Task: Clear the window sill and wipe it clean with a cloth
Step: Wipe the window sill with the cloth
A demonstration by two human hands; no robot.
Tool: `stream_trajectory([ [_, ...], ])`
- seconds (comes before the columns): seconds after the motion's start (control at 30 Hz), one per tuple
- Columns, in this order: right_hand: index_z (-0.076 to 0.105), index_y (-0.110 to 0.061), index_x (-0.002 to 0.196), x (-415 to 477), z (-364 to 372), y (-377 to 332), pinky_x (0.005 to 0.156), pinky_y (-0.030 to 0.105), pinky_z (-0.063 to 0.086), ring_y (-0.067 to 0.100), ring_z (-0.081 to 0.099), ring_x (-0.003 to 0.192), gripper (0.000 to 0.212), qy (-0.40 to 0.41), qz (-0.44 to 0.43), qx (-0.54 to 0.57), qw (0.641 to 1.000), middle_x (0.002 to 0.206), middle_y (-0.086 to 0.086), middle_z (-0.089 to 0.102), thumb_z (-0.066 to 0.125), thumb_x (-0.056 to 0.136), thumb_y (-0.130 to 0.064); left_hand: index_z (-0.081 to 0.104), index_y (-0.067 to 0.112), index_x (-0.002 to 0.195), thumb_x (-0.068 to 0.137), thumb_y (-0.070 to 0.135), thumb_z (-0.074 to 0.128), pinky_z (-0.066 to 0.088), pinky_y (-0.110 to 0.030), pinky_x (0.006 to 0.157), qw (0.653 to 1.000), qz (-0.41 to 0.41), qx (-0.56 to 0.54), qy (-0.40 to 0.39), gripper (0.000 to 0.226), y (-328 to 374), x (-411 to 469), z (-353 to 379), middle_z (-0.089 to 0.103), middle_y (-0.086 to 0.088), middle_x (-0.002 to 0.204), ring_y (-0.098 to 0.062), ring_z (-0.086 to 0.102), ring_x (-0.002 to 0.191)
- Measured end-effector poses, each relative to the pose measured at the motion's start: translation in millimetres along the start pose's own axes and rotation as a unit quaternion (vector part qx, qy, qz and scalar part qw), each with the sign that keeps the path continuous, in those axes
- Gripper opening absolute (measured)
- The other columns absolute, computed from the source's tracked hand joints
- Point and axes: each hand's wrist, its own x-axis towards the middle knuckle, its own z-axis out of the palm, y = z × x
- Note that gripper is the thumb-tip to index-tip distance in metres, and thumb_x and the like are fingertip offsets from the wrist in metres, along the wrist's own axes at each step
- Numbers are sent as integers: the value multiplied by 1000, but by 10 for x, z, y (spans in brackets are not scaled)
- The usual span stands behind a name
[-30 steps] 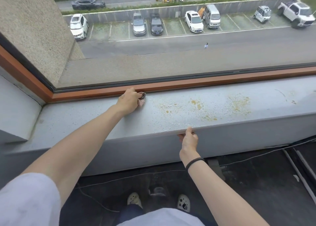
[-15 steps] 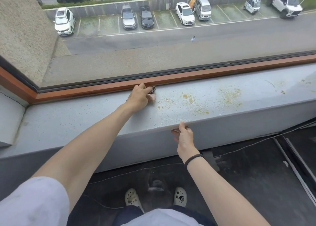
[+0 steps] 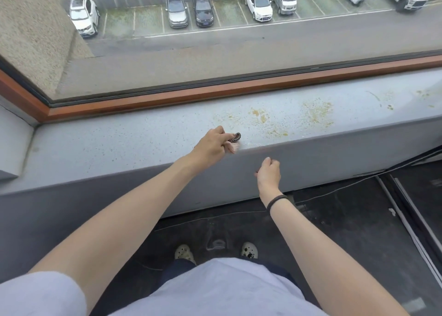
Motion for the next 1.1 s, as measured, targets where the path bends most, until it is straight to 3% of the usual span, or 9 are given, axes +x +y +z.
stream_trajectory([
  [0.17,46,-7,116,36,-97,23,93,44,43,36,56,107,29,0,11,-26,1000,106,15,55,30,97,-22,53,8,131,91,-8,35,30,-14,57,999,20,24,14,47,-14,-90,108,36,-3,96,-20,42,84],
  [0.3,48,-7,116,43,-140,66,78,33,44,32,62,95,27,-29,11,-40,999,107,18,59,32,97,-16,57,11,128,88,-9,37,40,-36,76,995,56,70,40,48,-65,-157,204,37,-2,93,-19,35,88],
  [0.4,49,-6,120,81,-202,100,60,28,40,27,62,79,29,-40,13,-42,998,107,18,60,33,97,-13,54,15,128,84,-10,39,34,-26,74,982,140,121,-29,54,-65,-395,352,41,-2,95,-17,37,89],
  [0.47,49,-7,122,123,-262,104,59,27,40,25,61,76,31,-34,15,-41,998,113,19,60,33,97,-13,52,15,128,80,-9,43,35,-27,72,968,168,174,-67,55,-69,-597,509,46,-5,101,-21,43,94],
  [0.63,48,-6,124,175,-427,133,49,22,37,23,59,76,33,-27,24,-33,999,114,20,60,32,96,-9,50,13,128,74,-15,48,44,-32,62,984,64,161,30,60,-81,-528,689,49,-6,102,-22,46,92],
  [0.73,49,-6,122,156,-481,162,53,23,42,20,59,68,32,-26,36,-26,999,113,20,61,33,94,-8,53,10,111,80,-10,43,38,-31,66,985,11,168,-35,39,-82,-458,700,52,-6,101,-25,52,96],
  [0.9,55,-6,120,116,-520,136,64,23,45,14,58,69,32,-98,39,-14,994,102,13,61,40,92,-2,50,9,112,91,11,43,44,-33,73,987,-151,-48,-18,22,-58,-510,740,61,-3,91,-23,57,85],
  [1.0,59,-7,115,47,-556,64,69,24,45,18,58,83,29,-167,30,-17,985,97,10,60,47,90,2,48,15,115,91,23,56,41,-25,65,956,-209,-200,-39,26,-61,-496,679,58,-1,94,-16,55,85],
  [1.1,62,-11,110,-17,-551,4,84,30,44,18,56,96,27,-240,29,-15,970,100,7,60,55,87,1,50,13,115,94,23,56,38,-21,54,908,-241,-335,-78,24,-35,-478,639,62,-3,90,-11,55,69],
])
